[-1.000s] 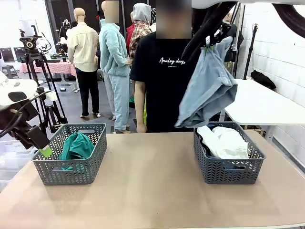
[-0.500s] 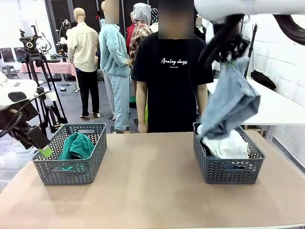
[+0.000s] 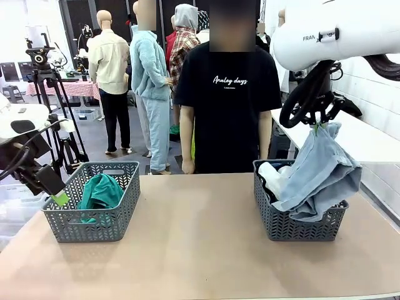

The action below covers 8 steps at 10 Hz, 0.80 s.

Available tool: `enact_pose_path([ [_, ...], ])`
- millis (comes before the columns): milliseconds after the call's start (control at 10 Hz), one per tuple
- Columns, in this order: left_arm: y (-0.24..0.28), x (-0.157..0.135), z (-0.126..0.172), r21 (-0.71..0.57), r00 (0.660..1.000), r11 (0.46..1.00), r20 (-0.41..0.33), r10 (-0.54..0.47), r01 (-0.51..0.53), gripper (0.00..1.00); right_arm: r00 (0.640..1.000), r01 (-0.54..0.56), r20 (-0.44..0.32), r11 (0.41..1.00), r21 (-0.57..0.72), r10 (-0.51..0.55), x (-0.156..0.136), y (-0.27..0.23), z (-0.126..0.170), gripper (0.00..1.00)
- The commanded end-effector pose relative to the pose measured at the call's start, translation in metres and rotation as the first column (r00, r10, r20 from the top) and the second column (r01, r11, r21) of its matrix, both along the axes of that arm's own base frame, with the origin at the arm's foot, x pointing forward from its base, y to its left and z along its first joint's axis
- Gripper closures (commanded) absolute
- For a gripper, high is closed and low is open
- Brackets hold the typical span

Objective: Sort the tops and bottoms.
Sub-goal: Sort the clothes according to human instructions.

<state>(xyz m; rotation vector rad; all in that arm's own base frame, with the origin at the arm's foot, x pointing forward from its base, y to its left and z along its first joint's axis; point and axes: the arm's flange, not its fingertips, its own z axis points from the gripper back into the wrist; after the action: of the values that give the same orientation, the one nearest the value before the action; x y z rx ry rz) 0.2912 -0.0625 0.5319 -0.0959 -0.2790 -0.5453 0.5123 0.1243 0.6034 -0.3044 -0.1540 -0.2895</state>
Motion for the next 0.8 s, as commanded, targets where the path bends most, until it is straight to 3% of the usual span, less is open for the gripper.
enact_pose_path([
  [0, 0.002, -0.002, -0.004, -0.004, 1.0, 1.0, -0.003, -0.01, 0.01, 0.0, 1.0, 0.011, 0.028, 1.0, 0.01, -0.011, 0.006, -0.002, 0.027, 1.0],
  [500, 0.002, -0.002, -0.004, -0.004, 1.0, 1.0, -0.003, -0.01, 0.01, 0.0, 0.999, 0.008, 0.037, 1.0, 0.012, -0.008, 0.003, -0.001, 0.025, 1.0],
  [700, 0.002, -0.002, -0.004, -0.004, 1.0, 1.0, -0.003, -0.01, 0.01, 0.0, 0.99, -0.117, 0.088, 0.989, 0.092, 0.109, 0.044, -0.007, 0.012, 1.0],
])
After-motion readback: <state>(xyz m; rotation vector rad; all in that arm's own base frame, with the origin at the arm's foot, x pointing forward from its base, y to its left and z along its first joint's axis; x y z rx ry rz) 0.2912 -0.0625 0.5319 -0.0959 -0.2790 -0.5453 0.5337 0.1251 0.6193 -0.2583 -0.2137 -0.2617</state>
